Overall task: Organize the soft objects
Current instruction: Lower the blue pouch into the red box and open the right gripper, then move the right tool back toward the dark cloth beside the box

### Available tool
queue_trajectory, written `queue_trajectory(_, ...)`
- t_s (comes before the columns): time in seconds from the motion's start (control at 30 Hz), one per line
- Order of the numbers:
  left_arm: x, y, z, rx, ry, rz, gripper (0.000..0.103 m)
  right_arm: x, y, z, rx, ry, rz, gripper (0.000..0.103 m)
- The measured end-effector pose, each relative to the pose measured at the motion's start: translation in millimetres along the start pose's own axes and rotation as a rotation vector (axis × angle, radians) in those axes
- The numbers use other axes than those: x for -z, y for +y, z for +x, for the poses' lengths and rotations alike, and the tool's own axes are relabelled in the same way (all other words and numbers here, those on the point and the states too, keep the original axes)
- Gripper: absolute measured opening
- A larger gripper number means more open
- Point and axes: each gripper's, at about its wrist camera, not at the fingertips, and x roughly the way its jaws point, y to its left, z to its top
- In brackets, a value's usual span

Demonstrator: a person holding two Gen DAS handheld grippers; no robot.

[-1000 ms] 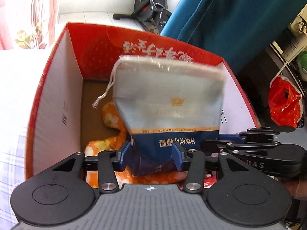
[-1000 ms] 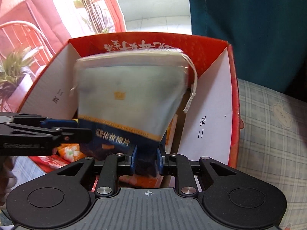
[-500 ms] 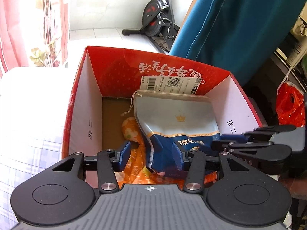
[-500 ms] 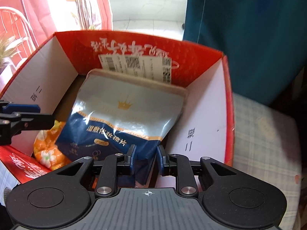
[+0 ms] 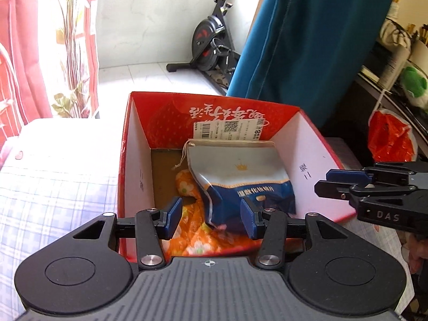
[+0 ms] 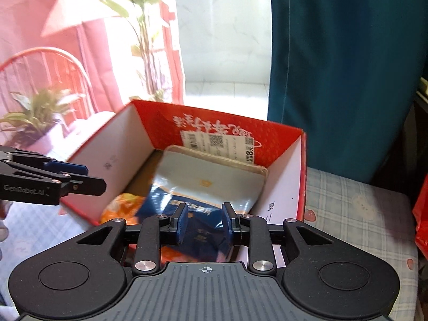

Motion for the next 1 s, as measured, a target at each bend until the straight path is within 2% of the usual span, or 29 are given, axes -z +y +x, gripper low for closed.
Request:
queue_trajectory(0.2, 21.3, -8.0, -21.9, 0.005, -0.011, -0.001, 0.051, 18.3, 8.1, -31.4, -0.044, -0.023, 0.014, 0.031)
queue_trajectory(0.43, 45.3, -18.6, -40.0, -0.036, -0.037, 0.056, 0.051, 46.1, 24.1, -47.9, -0.046, -0.026, -0.022, 0.037)
queue_trajectory(0.87, 77.0, -5.1, -53.9, -0.034, -0.031, 0.024, 0.051, 86.8, 30.2, -45.9, -0.041, 0.013, -0.026, 0.041)
queue_trajectory(1.0, 82.8, 4.3, -51.8, -0.056, -0.014, 0.017, 0.051, 95.2, 25.6, -42.7, -0.031, 0.027, -0.022, 0.041)
